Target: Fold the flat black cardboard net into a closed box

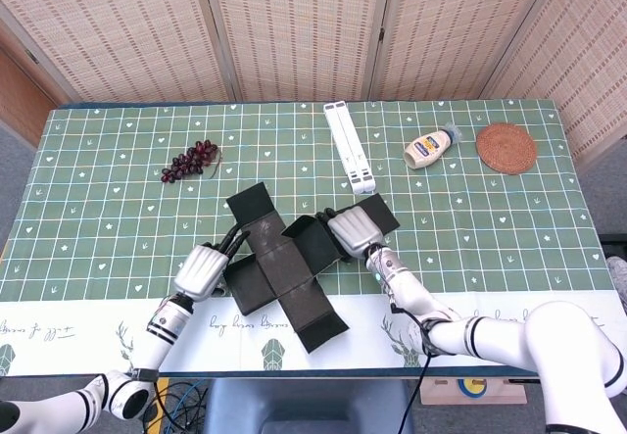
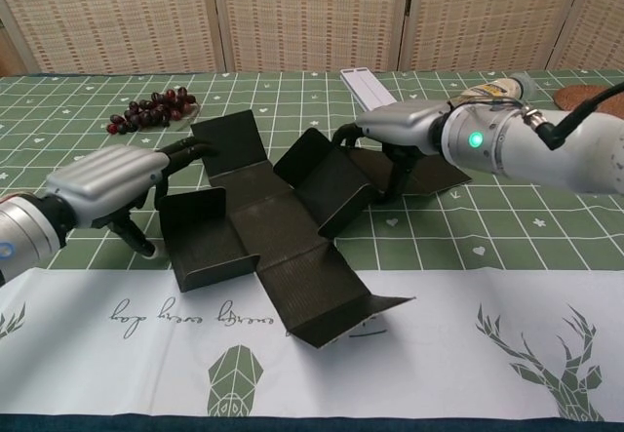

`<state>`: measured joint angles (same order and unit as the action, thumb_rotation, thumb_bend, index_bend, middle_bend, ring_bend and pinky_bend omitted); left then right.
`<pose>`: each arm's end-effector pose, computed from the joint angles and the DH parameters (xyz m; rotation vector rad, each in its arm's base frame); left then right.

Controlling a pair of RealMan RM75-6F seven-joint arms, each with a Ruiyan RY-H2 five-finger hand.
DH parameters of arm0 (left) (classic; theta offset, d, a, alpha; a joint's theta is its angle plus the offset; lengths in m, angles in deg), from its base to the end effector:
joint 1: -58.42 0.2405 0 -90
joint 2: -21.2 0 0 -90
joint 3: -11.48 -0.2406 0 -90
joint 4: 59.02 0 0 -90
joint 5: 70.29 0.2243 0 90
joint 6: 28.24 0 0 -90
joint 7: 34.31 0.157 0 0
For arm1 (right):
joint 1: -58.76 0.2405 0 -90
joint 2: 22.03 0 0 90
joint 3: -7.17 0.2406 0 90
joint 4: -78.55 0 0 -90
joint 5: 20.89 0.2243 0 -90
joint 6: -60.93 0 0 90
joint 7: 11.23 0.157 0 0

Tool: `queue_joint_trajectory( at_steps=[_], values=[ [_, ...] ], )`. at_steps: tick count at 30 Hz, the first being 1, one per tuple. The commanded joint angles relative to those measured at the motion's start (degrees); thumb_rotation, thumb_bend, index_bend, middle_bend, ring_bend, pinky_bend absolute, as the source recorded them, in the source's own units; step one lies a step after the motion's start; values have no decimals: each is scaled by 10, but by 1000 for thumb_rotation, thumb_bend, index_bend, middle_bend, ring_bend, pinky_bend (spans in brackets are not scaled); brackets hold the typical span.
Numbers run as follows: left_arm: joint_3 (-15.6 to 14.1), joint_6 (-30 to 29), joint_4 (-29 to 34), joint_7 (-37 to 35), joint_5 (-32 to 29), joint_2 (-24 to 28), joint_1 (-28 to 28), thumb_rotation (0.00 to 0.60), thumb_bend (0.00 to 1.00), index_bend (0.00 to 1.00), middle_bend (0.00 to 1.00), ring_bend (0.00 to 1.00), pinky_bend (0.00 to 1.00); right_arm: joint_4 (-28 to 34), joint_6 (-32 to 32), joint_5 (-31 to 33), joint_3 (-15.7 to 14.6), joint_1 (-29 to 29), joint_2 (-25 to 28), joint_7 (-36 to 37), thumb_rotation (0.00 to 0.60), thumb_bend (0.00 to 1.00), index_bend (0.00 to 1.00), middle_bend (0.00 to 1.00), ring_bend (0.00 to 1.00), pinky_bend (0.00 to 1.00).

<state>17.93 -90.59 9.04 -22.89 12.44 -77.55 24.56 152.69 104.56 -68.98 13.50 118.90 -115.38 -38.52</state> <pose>-0.1770 0.3202 -0.0644 -1.8736 -0.7952 -0.9847 -0.0928 -0.3902 -0.0771 2.0769 -0.8272 0.6952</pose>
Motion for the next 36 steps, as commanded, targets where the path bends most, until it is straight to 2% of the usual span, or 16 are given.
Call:
queue_joint_trajectory(
  at_steps=[1, 6, 10, 13, 17, 22, 33, 36],
  values=[
    [5, 14, 29, -47, -12, 1, -4, 600, 48, 0, 0, 490, 544, -2, 0, -6, 2, -1, -3, 2, 600, 329, 239, 317, 789, 1000],
    [11, 10, 55, -89, -8, 2, -8, 600, 48, 0, 0, 608, 545, 3, 2, -21, 9, -1, -3, 10, 600, 329, 241, 317, 792, 1000],
    [18, 0, 76, -138, -1, 7, -10, 600, 48, 0, 0, 469, 547, 15, 0, -37, 11, 2, 6, 8, 600, 329, 248, 322, 792, 1000],
    [25, 3, 96, -190, -5, 16, -11, 600, 48, 0, 0, 464, 547, 29, -10, -56, 7, 10, 18, -2, 600, 330, 253, 323, 793, 1000],
    [25, 39, 122, -268, -21, 41, -15, 600, 48, 0, 0, 470, 581, 45, -18, -89, 2, 24, 31, -18, 600, 333, 261, 324, 793, 1000],
    [24, 53, 114, -325, -22, 48, -18, 600, 48, 0, 0, 490, 644, 47, -32, -117, -4, 44, 43, -44, 600, 335, 283, 335, 799, 1000],
    [18, 93, 97, -454, -27, 54, -25, 600, 48, 0, 0, 494, 663, 54, -62, -164, -24, 78, 63, -85, 600, 345, 315, 357, 809, 1000],
    [14, 108, 95, -493, -23, 59, -29, 600, 48, 0, 0, 495, 695, 56, -61, -177, -27, 79, 63, -85, 600, 349, 321, 361, 809, 1000]
  ],
)
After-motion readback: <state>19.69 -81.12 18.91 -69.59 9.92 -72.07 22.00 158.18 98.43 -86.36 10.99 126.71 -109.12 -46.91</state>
